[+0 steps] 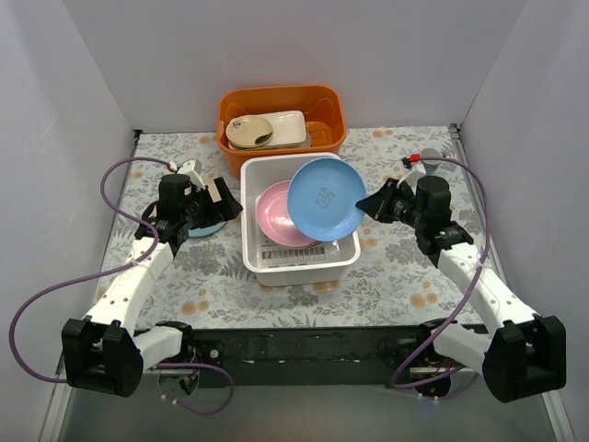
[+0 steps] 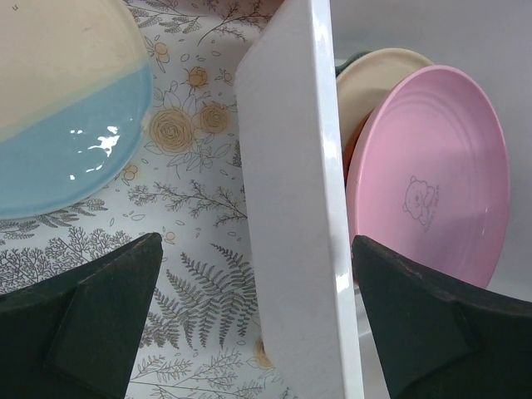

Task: Place the plates into the plastic bin on the countertop
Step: Place the plate in the plastic bin.

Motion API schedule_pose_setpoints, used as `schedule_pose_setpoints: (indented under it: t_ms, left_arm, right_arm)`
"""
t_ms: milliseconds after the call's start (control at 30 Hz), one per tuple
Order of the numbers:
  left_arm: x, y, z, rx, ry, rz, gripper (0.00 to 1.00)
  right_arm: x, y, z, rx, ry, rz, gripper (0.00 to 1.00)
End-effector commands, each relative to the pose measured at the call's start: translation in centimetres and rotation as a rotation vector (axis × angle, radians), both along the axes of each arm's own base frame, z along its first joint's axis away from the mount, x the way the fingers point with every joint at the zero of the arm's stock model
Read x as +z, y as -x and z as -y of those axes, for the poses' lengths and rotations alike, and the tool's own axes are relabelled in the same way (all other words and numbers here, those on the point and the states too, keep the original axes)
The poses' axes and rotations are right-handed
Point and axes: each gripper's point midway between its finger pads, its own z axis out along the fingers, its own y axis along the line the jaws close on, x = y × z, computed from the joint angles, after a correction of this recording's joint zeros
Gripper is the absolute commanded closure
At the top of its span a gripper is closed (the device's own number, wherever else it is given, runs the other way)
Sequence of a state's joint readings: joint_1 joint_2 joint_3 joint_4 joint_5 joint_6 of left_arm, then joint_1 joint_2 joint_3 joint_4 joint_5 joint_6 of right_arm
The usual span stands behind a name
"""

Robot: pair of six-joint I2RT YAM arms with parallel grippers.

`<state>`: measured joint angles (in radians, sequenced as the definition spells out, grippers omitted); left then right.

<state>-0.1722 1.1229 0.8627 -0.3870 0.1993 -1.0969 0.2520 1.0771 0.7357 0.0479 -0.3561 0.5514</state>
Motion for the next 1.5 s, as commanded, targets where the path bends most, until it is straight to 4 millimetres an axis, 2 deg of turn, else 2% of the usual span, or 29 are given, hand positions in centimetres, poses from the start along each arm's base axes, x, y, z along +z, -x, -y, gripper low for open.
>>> schedule_pose_setpoints:
  t_ms: [0,300,500,767,1067,1267,1300,1367,1400,1467]
  left_arm:
    - [0.4,-0.1,0.1,-0.009,0.004,0.018,0.02]
    - [0.4,-0.1,0.1,-0.008,0.005,0.017,0.02]
    - [0.5,-0.1,0.0,-0.005,0.005,0.019,0.02]
    - [0.6,0.0,0.0,-0.009,0.005,0.022,0.02]
    - [0.7,0.0,-0.1,-0.003,0.000,0.028,0.02]
    - [0.8,-0.1,-0.1,-0.003,-0.001,0.030,0.02]
    - [0.7,0.0,-0.1,-0.003,-0.001,0.028,0.02]
    - [0.8,0.0,-0.1,-0.004,-0.001,0.030,0.02]
    - [0.8,-0.1,-0.2,-0.001,-0.002,0.030,0.02]
    - [0.8,-0.1,-0.2,0.000,-0.002,0.030,0.02]
  right_arm:
    - [3.7,-1.2,-1.6,0.009,-0.030,0.113,0.99]
    - [3.8,-0.7,-5.7,0.087,-0.018,0.111,0.99]
    - [3.5,-0.6,-7.4,0.117,-0.005,0.101,0.99]
    - [2.9,-0.7,-8.5,0.134,0.005,0.089,0.99]
    - [2.5,-1.2,-8.4,0.103,0.001,0.082,0.99]
    - [2.1,-1.3,-9.0,0.129,-0.010,0.071,0.87]
    - [2.0,-1.2,-9.1,0.133,-0.012,0.072,0.78]
    - [2.3,-1.2,-8.9,0.122,-0.025,0.079,0.68]
    - [2.2,-1.1,-8.8,0.117,-0.031,0.088,0.59]
    - [2.7,-1.1,-8.3,0.087,-0.033,0.107,0.52]
